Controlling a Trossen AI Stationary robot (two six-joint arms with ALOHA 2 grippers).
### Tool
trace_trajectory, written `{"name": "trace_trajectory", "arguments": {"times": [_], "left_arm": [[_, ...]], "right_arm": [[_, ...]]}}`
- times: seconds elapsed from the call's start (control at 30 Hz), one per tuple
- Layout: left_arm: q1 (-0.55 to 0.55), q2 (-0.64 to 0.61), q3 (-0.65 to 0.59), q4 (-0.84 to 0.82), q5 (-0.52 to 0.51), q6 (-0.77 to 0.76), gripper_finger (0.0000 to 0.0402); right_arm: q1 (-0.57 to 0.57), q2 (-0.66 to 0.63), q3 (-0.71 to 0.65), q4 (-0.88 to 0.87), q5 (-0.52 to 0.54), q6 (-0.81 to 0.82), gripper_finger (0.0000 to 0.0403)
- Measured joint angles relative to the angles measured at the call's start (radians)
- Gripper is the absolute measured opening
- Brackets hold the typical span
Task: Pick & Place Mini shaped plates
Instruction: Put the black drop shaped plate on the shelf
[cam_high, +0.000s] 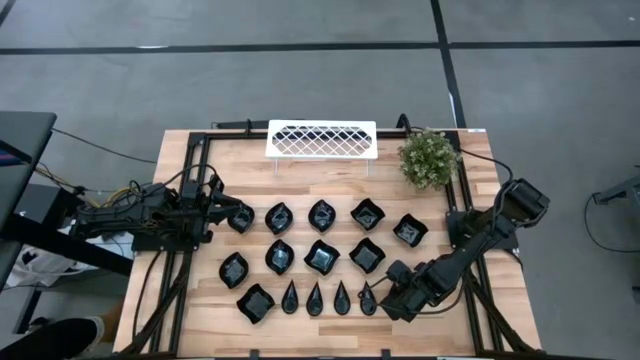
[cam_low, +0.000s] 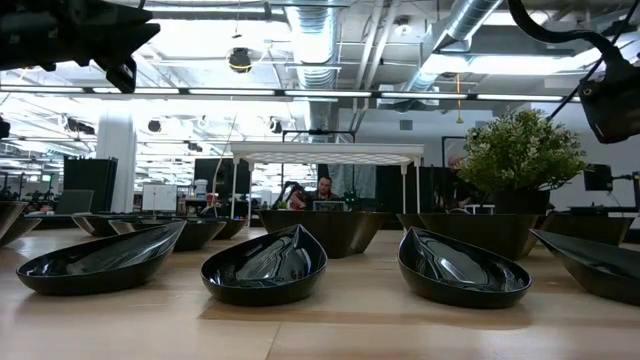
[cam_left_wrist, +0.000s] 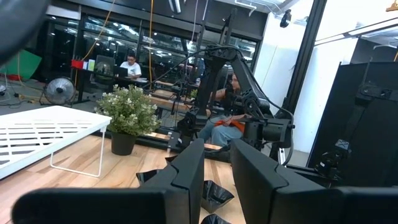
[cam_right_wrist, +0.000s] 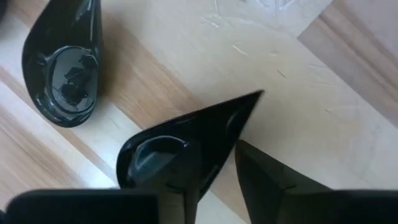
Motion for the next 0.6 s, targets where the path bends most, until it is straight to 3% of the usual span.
{"name": "trace_trajectory", "arguments": {"times": [0.47,0.6], "left_arm": [[0.0,0.0,0.0,0.0,0.0,0.0,0.0082],[0.0,0.0,0.0,0.0,0.0,0.0,0.0082]], "right_arm": [[0.0,-0.007,0.001,0.039,-0.001,-0.019,0.0006],[0.0,-0.029,0.0,0.052,-0.002,-0.034,0.0007]]}}
